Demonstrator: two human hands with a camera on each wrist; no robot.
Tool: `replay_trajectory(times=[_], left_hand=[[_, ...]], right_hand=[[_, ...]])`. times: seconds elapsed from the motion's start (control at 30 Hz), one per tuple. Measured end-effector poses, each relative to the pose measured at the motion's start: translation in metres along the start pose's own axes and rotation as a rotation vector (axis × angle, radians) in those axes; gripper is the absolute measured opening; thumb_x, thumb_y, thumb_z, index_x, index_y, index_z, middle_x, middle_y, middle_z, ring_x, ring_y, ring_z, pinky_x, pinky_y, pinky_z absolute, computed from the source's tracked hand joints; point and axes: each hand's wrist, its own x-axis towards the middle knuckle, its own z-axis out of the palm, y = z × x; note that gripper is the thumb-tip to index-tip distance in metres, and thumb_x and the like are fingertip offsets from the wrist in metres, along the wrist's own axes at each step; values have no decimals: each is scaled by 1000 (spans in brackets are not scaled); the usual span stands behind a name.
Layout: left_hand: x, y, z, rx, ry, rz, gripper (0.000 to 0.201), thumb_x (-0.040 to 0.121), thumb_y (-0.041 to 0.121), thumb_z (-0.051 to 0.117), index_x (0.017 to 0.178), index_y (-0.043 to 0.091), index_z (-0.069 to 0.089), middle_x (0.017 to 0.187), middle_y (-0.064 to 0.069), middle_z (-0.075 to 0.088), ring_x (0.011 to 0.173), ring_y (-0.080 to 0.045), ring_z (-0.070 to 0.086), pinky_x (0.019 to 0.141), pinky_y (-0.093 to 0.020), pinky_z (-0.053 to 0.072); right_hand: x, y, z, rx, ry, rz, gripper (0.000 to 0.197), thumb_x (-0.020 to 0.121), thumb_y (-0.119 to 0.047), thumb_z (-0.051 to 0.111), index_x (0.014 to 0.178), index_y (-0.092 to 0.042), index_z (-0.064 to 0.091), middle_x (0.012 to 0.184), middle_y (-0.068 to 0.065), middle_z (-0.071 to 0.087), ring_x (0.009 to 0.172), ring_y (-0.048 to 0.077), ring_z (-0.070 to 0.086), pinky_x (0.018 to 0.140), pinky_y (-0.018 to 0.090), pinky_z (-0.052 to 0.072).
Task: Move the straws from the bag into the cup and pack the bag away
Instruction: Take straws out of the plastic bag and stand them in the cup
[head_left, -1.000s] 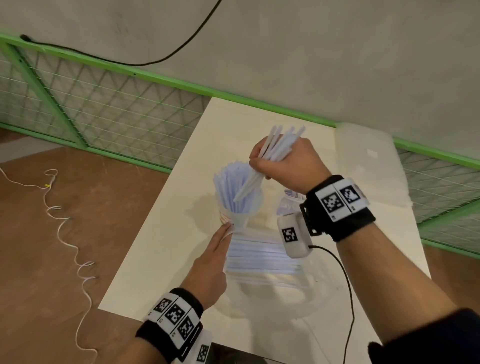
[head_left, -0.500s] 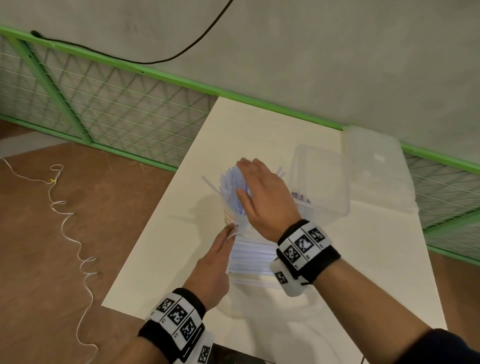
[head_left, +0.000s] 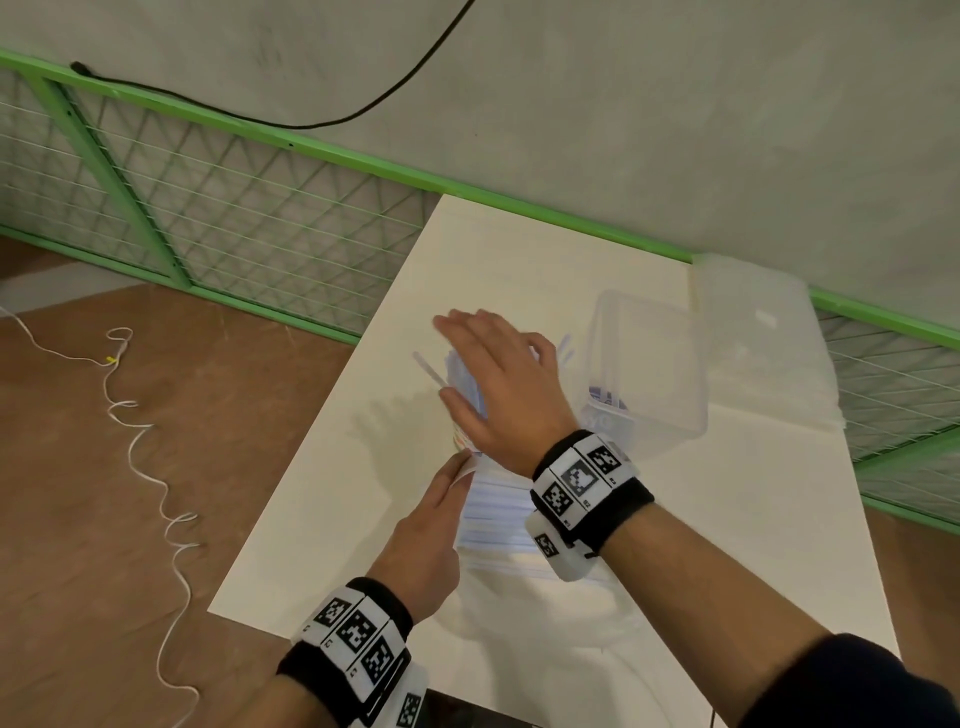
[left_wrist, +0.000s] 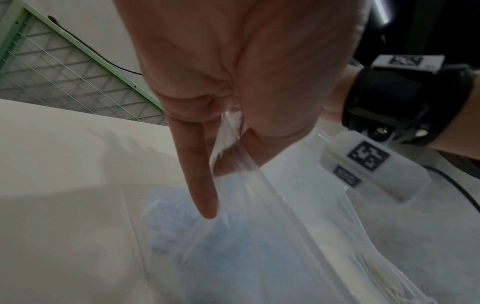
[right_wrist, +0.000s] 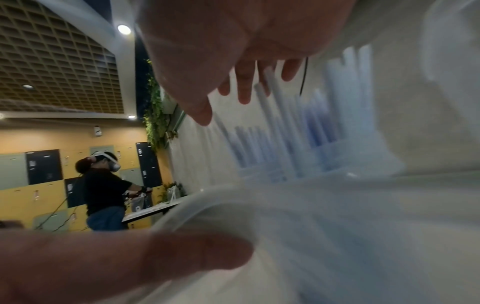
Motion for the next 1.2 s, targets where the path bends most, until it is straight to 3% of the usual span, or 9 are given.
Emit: replay_trajectory(times=[0.1, 0.23, 0.47, 0.67, 0.8, 0.9, 1.03, 1.1, 1.2], left_hand=[[1, 0, 0, 5, -7, -14, 91, 80, -14, 39, 153, 33, 12, 155, 31, -9, 119, -12, 54, 90, -21, 47], [0, -1, -1, -15, -13, 9, 94, 78, -16, 38, 153, 36, 11, 154, 34, -8, 121, -10, 52, 91, -20, 48], [0, -5, 0, -33, -2, 43, 98, 74, -18, 37, 152, 36, 14, 152, 38, -6, 121, -6, 49, 92, -21, 49], [1, -5, 1, -33, -2, 48, 98, 75, -18, 39, 153, 35, 14, 154, 34, -4, 124, -6, 48, 91, -18, 49], [0, 1, 2, -18, -10, 13, 95, 79, -16, 40, 152, 36, 12, 155, 32, -5, 117, -11, 54, 90, -20, 49], [-1, 4, 2, -8, -23, -16, 94, 80, -14, 41, 152, 37, 10, 154, 34, -6, 111, -13, 58, 91, -28, 51], [-2, 2, 5, 21, -37, -38, 95, 79, -11, 43, 151, 41, 8, 143, 47, -14, 99, -19, 63, 84, -36, 54], [-2, -1, 7, 32, -40, -15, 97, 78, -12, 43, 152, 39, 6, 147, 45, -16, 105, -20, 61, 85, -37, 53], [-1, 0, 12, 9, -65, 17, 101, 77, -17, 42, 153, 37, 5, 153, 37, -13, 117, -16, 55, 91, -35, 52]], right_hand=[[13, -13, 11, -67, -28, -58, 51, 94, -33, 55, 144, -34, 42, 129, -14, 59, 123, 16, 49, 92, 44, 24], [22, -9, 8, -23, 188, 22, 25, 90, -21, 65, 112, -30, 67, 92, -12, 71, 95, 20, 62, 83, 41, 23], [5, 21, 3, -128, 129, 225, 28, 97, -35, 47, 101, -26, 73, 131, -3, 62, 123, 24, 52, 96, 41, 28], [-8, 10, -10, -53, -37, 405, 69, 97, -57, 19, 149, -14, 32, 161, 6, 21, 148, 26, 17, 116, 42, 20], [-10, 2, -4, 42, -230, 339, 72, 100, -56, 24, 154, -8, 19, 161, 10, 20, 149, 26, 15, 121, 39, 17], [-15, -1, -17, 118, -112, 281, 63, 100, -49, 26, 151, -12, 30, 160, 7, 25, 149, 24, 18, 120, 38, 17], [-60, -10, -28, 204, 143, -18, 33, 88, -12, 43, 112, -11, 65, 113, 4, 68, 103, 23, 63, 87, 35, 50], [-97, -16, -16, 207, 19, -75, 29, 80, -8, 44, 99, -18, 65, 93, 0, 70, 82, 22, 65, 68, 32, 54], [-142, -7, 19, 110, -440, 107, 38, 82, -5, 44, 113, -18, 62, 108, 4, 66, 90, 29, 63, 69, 41, 54]])
